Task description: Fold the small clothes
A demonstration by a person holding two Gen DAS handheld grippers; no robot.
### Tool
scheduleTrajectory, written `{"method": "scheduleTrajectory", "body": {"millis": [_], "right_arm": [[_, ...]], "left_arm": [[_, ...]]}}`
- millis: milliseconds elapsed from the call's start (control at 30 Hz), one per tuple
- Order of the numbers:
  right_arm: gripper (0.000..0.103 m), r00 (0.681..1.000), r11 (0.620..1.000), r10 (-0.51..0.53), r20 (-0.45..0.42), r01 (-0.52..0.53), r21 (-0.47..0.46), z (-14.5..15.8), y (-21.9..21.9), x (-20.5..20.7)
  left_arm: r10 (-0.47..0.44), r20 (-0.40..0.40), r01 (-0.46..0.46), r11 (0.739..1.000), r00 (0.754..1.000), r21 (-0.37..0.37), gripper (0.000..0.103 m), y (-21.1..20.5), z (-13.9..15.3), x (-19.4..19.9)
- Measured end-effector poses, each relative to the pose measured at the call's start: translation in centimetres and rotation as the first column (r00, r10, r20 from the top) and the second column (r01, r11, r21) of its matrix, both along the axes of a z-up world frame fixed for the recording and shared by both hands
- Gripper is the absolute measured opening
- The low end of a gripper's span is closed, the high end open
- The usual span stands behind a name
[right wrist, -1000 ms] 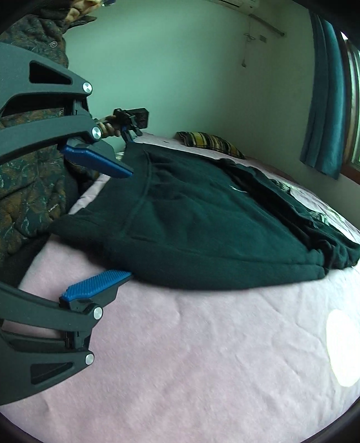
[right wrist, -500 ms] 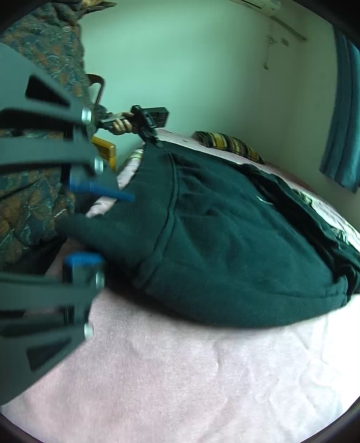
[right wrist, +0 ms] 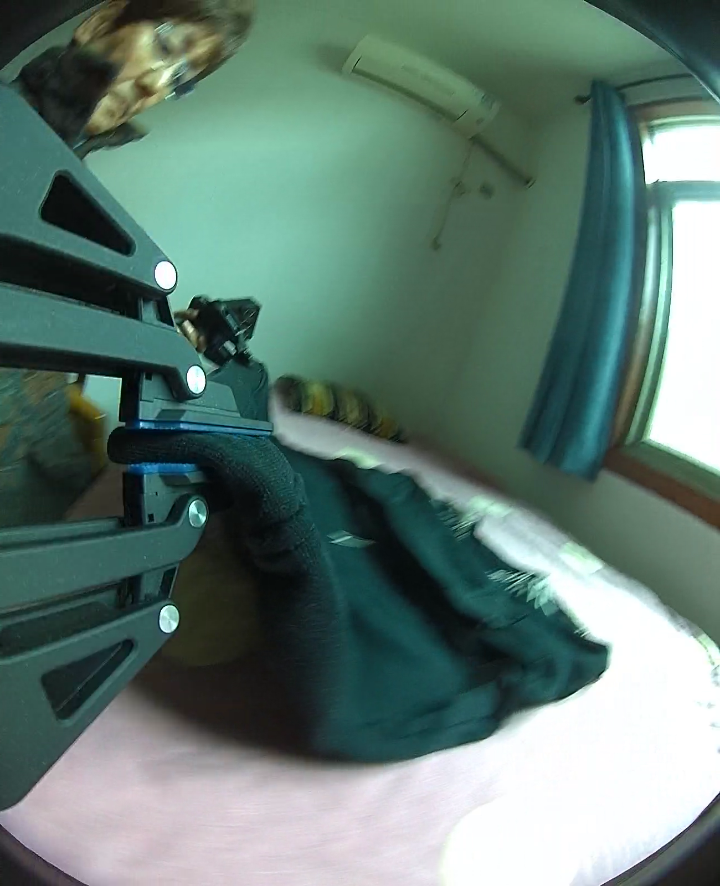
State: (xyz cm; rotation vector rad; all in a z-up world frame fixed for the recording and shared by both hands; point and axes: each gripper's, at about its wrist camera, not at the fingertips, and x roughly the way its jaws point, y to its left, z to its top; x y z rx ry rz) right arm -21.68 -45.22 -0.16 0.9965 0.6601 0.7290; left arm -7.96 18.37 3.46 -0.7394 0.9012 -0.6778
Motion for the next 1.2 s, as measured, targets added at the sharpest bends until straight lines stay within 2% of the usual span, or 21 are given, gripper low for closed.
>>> {"method": "scheduleTrajectory", "body": {"millis": [100,233,367,500,567,667,733,767,800,833,867,900,1000,1067,1100,1200], "right_arm": [[0.007,1.000,1.000,-0.014,0.017,0.014,0.027,0.3,-1.3,4.7],[0.008,0.999,0.997,-0.036,-0.038,0.038,0.062,-1.4,-3.2,11.4],[0.007,0.984,0.992,-0.074,-0.164,0.089,0.088,-5.1,-4.6,17.3],[0.007,0.953,0.979,-0.092,-0.287,0.139,0.148,-9.5,-6.1,20.6],[0.007,0.946,0.970,-0.086,-0.313,0.152,0.192,-10.9,-6.6,21.3],[0.009,0.946,0.959,-0.045,-0.320,0.130,0.250,-11.5,-7.1,21.4],[0.014,0.949,0.954,-0.030,-0.313,0.121,0.275,-11.5,-7.6,21.4],[0.022,0.951,0.950,-0.031,-0.309,0.124,0.287,-11.3,-7.9,21.2],[0.035,0.956,0.942,-0.044,-0.291,0.137,0.305,-11.2,-8.5,20.8],[0.043,0.959,0.936,-0.070,-0.274,0.158,0.313,-10.9,-9.2,20.4],[0.055,0.961,0.931,-0.097,-0.259,0.179,0.318,-10.6,-9.9,19.9],[0.063,0.962,0.931,-0.128,-0.243,0.200,0.304,-10.1,-10.6,19.2],[0.066,0.956,0.961,-0.191,-0.223,0.229,0.158,-8.6,-11.2,18.1],[0.066,0.958,0.972,-0.212,-0.191,0.226,0.056,-7.4,-11.1,17.9],[0.066,0.962,0.976,-0.214,-0.170,0.217,0.003,-6.6,-10.8,17.8],[0.066,0.974,0.974,-0.201,-0.102,0.188,-0.123,-4.9,-9.8,18.7]], "left_arm": [[0.003,-0.011,-0.003,0.999,1.000,-0.040,0.006,-0.8,0.2,4.8],[0.015,-0.034,-0.015,1.000,0.999,0.007,0.006,-2.8,-0.8,12.0],[0.015,-0.098,-0.009,0.998,0.995,0.063,0.006,-4.8,-3.8,18.4],[0.013,-0.196,0.005,0.996,0.981,0.087,0.007,-5.7,-8.2,22.7],[0.001,-0.241,0.012,0.999,0.971,0.052,0.011,-5.6,-10.0,23.9],[-0.044,-0.275,0.026,0.997,0.960,-0.067,0.012,-4.6,-11.3,24.7],[-0.060,-0.271,0.027,0.992,0.961,-0.123,0.015,-3.8,-11.3,24.7],[-0.067,-0.264,0.031,0.990,0.962,-0.139,0.019,-3.5,-11.1,24.6],[-0.079,-0.250,0.038,0.986,0.965,-0.165,0.028,-3.1,-10.9,24.3],[-0.077,-0.239,0.036,0.984,0.968,-0.174,0.034,-2.9,-10.5,24.1],[-0.057,-0.222,0.018,0.984,0.973,-0.177,0.047,-2.4,-10.0,23.8],[-0.027,-0.195,-0.011,0.982,0.980,-0.189,0.057,-1.4,-9.4,23.3],[0.017,-0.160,-0.054,0.971,0.987,-0.231,0.061,0.8,-8.1,22.7],[0.055,-0.110,-0.071,0.986,0.992,-0.152,0.061,1.7,-6.7,22.0],[0.061,-0.082,-0.067,0.995,0.995,-0.077,0.062,1.7,-5.9,21.8],[0.018,-0.029,-0.016,0.997,0.999,0.074,0.062,0.3,-4.8,21.4]]}}
